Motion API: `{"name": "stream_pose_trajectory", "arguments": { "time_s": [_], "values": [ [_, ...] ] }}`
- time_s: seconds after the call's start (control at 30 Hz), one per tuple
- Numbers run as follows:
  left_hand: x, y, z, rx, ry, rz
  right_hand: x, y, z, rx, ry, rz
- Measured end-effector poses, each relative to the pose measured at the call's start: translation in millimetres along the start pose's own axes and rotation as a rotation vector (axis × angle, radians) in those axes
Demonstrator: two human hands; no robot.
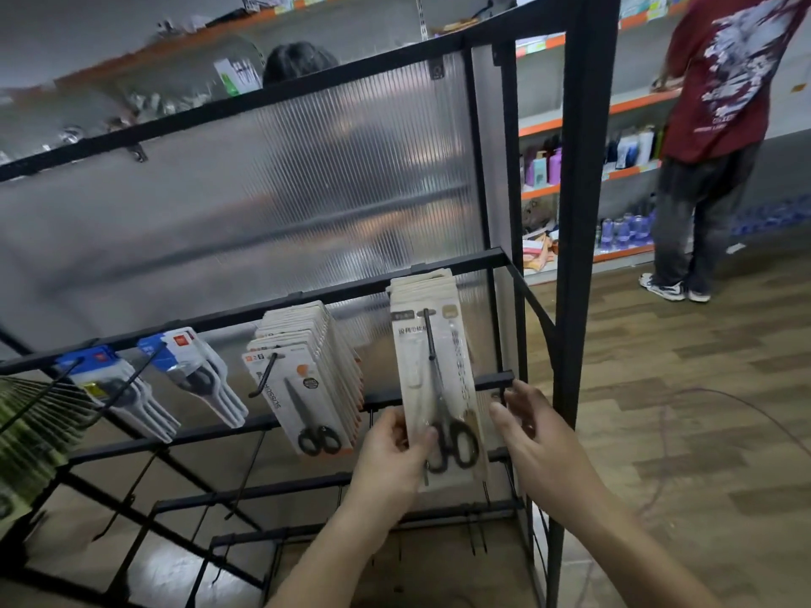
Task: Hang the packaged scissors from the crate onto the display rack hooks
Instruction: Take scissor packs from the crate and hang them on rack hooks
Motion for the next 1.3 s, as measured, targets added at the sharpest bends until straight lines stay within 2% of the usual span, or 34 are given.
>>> {"name": "stream_pose_trajectory", "arguments": {
  "time_s": [0.17, 0.33, 0.5, 0.6, 0.7, 0.93, 1.13, 1.3],
  "values": [
    [-6, 33, 10, 0.064, 0.203, 0.027, -4, -10, -11, -0.005, -0.048, 0.006],
    [-10, 44, 20, 0.056, 0.253, 0.047, -11, -21, -24, -0.038, -0.069, 0.022],
    [1, 34, 28, 0.124, 0.346, 0.148, -24, -33, -25, -0.041, -0.126, 0.04],
    [22, 16, 19, 0.074, 0.478, 0.216, -37, -44, -18, -0.006, -0.226, 0.059],
    [55, -7, 2, -0.054, 0.667, 0.241, -51, -58, -5, 0.056, -0.378, 0.029],
    [161, -74, -14, -0.254, 0.999, 0.173, -116, -106, 48, 0.19, -0.78, -0.039],
    [270, -136, 16, -0.279, 1.049, 0.124, -210, -169, 71, 0.234, -0.979, -0.067],
    [348, -182, 61, -0.212, 1.044, 0.141, -290, -215, 67, 0.183, -1.044, -0.012]
  ]
}}
Point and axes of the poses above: each hand's wrist, its own y-axis towards the middle knuckle, its own x-axis out of the back of the hand, z = x × y, the point moved 6 cm from there along y, towards the middle knuckle, and after that the axes turned 15 degrees about -x, right-handed, at the moved point
